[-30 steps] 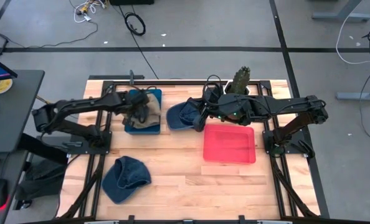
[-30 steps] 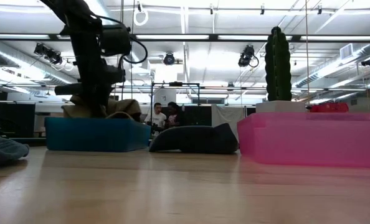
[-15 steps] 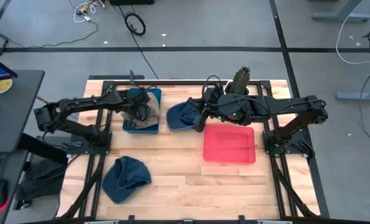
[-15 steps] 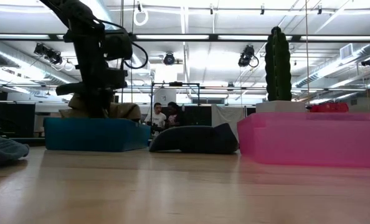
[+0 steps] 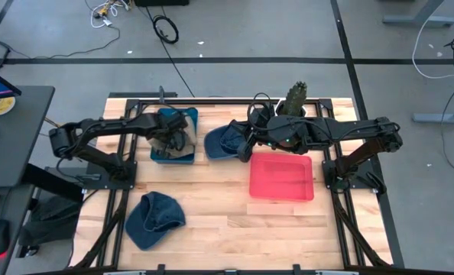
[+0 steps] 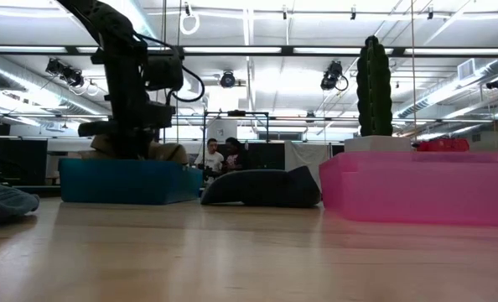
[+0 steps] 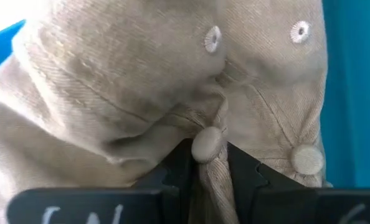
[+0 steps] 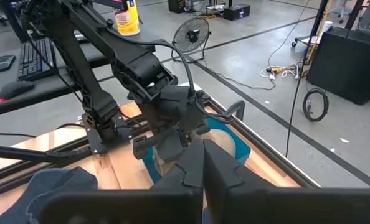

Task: Pick & Place hat
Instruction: Put the brown cap into the blue bin

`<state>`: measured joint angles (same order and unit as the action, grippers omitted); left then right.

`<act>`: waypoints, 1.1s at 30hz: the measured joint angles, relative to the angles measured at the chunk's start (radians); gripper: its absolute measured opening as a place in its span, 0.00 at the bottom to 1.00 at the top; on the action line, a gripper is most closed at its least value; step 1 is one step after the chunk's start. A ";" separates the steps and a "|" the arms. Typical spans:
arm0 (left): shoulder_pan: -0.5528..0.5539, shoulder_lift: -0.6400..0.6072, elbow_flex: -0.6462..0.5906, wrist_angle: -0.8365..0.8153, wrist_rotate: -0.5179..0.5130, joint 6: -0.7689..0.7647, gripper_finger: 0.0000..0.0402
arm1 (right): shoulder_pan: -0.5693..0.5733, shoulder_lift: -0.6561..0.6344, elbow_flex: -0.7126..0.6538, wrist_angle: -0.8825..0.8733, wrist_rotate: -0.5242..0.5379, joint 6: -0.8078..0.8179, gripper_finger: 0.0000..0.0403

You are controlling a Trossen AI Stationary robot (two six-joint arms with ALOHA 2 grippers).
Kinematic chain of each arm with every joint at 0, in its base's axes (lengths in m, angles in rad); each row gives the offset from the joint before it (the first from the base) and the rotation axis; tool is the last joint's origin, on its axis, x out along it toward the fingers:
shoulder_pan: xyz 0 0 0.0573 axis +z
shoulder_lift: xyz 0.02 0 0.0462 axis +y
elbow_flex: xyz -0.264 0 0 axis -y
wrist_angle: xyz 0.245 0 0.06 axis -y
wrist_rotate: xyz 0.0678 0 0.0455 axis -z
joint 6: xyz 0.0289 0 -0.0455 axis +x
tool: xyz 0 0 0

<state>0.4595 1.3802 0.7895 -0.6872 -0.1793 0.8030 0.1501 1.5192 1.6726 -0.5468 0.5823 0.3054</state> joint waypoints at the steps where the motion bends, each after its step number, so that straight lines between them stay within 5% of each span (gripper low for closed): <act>1: -0.005 -0.003 0.000 -0.001 -0.009 -0.006 0.18 | 0.000 0.000 0.000 0.000 0.000 0.000 0.02; 15: -0.061 -0.039 0.135 -0.164 -0.060 -0.017 0.18 | 0.000 0.000 0.000 -0.003 0.000 -0.035 0.03; 25: -0.066 -0.039 0.302 -0.464 -0.061 -0.212 0.18 | 0.000 0.000 0.000 -0.027 0.000 -0.046 0.03; 33: -0.067 -0.040 0.415 -0.467 -0.033 -0.293 0.18 | 0.000 0.000 0.000 -0.028 0.000 -0.062 0.03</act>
<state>0.3927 1.3407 1.2043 -1.1545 -0.2124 0.5099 0.1501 1.5192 1.6726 -0.5751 0.5823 0.2429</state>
